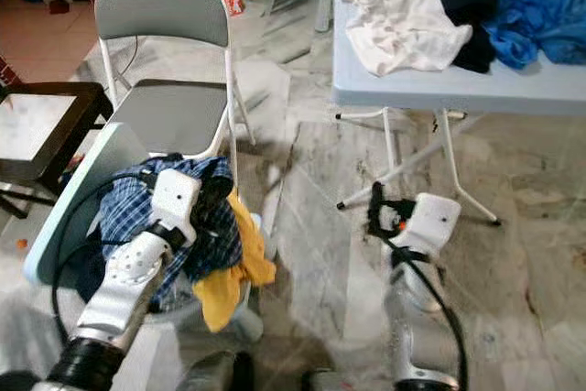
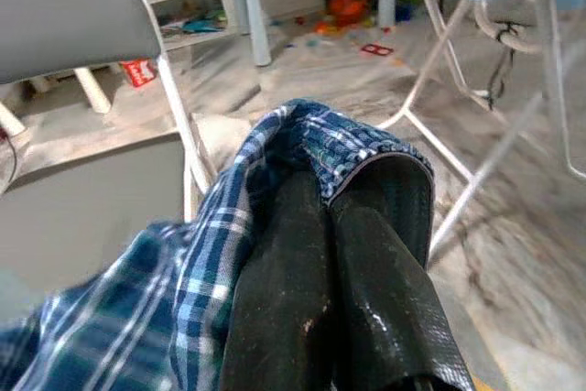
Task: Hang hanger
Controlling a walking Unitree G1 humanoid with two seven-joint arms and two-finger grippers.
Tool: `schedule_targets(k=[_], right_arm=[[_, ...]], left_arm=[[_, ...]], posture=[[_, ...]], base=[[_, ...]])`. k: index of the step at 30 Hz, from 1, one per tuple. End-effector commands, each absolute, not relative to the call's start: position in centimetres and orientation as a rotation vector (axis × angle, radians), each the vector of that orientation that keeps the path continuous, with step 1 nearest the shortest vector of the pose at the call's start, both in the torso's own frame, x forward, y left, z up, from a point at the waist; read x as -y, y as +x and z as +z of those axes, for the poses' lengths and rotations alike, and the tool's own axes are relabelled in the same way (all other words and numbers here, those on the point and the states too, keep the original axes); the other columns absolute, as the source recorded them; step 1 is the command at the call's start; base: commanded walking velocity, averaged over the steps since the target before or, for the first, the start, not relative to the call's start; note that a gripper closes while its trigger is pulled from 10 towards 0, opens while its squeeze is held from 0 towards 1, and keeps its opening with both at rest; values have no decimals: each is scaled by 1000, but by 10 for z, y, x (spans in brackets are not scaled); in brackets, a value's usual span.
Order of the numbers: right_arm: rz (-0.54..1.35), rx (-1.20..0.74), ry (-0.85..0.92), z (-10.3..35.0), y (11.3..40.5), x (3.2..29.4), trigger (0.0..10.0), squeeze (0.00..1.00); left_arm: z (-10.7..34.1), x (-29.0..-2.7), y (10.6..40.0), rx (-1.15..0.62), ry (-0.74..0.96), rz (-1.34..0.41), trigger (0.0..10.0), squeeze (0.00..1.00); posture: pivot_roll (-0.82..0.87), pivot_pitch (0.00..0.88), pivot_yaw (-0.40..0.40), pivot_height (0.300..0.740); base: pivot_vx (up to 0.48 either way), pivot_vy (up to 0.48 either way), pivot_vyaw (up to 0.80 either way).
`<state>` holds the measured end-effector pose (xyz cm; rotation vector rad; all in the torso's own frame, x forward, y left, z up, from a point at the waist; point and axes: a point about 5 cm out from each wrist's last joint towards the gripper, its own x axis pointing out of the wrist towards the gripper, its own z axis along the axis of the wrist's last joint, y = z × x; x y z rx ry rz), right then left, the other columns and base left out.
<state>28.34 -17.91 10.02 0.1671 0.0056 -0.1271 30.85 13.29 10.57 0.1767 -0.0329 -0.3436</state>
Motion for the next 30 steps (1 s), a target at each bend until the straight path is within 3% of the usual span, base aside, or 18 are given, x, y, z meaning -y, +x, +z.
schedule_targets(k=[1, 20, 30], right_arm=[[-152, 0, 152, 102, 280, 189, 10000, 0], [-155, -21, 147, 102, 279, 190, 10000, 0], [-159, -27, 141, 101, 277, 193, 10000, 0]], left_arm=[[104, -125, 308, 35, 168, -364, 10000, 0], [98, -120, 304, 26, 131, -364, 10000, 0], [99, -117, 306, 27, 125, -367, 10000, 0]], posture=[[-97, 199, 32, 740], [-99, 200, 23, 740], [-111, 198, 21, 740]], base=[[315, -360, 0], [32, -39, 0], [0, -219, -766]])
